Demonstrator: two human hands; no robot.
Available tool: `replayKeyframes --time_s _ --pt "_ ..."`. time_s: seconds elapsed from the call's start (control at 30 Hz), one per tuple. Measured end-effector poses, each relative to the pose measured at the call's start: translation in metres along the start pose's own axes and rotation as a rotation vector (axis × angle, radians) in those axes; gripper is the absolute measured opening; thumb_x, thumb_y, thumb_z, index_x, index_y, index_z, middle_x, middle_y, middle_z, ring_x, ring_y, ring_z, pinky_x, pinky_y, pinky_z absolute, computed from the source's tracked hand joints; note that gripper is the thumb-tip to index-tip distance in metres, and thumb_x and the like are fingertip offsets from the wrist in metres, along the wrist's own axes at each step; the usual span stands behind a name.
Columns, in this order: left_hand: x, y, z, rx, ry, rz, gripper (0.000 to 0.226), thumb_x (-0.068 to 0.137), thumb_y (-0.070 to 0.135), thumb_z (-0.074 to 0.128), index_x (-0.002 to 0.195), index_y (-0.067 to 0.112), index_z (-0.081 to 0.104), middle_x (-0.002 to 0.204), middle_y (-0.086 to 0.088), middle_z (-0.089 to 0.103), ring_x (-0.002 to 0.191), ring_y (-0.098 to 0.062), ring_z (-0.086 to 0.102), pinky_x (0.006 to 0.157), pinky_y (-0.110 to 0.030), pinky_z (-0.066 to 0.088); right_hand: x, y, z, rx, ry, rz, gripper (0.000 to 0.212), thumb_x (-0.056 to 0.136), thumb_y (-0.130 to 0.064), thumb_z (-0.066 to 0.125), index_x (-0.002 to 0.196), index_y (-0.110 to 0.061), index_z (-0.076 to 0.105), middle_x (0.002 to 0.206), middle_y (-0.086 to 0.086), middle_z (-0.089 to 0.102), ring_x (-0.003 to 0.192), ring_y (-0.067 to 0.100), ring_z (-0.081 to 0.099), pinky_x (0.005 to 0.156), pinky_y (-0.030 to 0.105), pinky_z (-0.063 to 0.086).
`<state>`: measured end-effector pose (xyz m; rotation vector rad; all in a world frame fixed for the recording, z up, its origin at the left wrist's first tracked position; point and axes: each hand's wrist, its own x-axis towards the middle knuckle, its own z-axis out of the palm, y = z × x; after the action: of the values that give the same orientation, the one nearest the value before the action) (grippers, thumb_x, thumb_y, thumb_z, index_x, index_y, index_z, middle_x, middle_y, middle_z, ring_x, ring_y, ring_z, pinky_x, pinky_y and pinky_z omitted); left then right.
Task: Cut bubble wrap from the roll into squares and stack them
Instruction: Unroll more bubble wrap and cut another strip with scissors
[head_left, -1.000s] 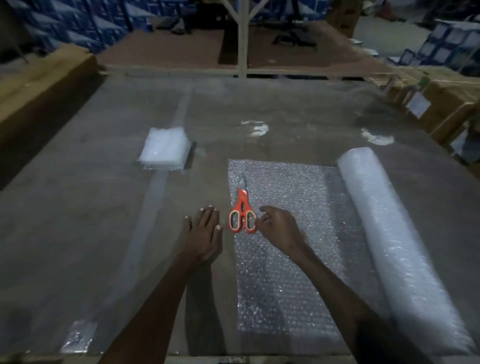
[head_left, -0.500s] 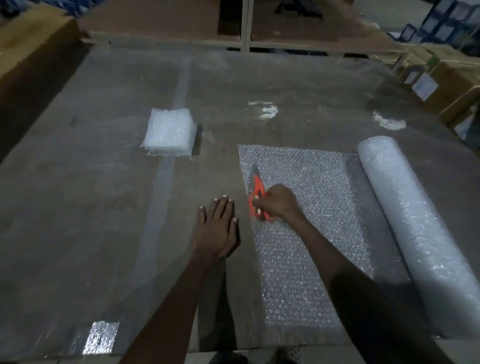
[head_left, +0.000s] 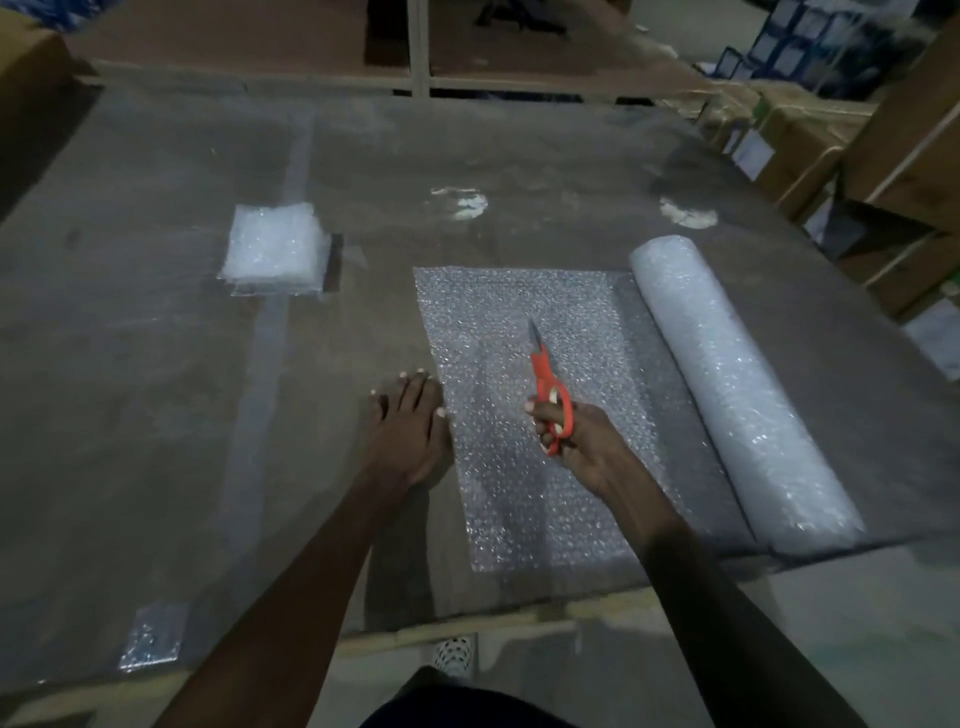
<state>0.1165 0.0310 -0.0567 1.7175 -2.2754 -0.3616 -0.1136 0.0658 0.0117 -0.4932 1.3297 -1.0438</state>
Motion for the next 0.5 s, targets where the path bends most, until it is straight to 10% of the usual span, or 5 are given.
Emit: replayKeyframes --time_s 0.5 --pt "-0.067 0.109 0.031 0.067 -0.252 0.144 0.061 0.108 0.042 0.020 0.160 0.011 0.010 0.168 -0.008 0.003 0.154 -0.026 0.001 0.122 -0.051 0.002 -0.155 0.086 -0.124 -0.134 0.093 -0.086 0.039 0.077 -0.052 0.080 0.075 -0.015 0.070 0.062 0.006 0.056 0.045 0.013 0.045 0.042 0.021 0.033"
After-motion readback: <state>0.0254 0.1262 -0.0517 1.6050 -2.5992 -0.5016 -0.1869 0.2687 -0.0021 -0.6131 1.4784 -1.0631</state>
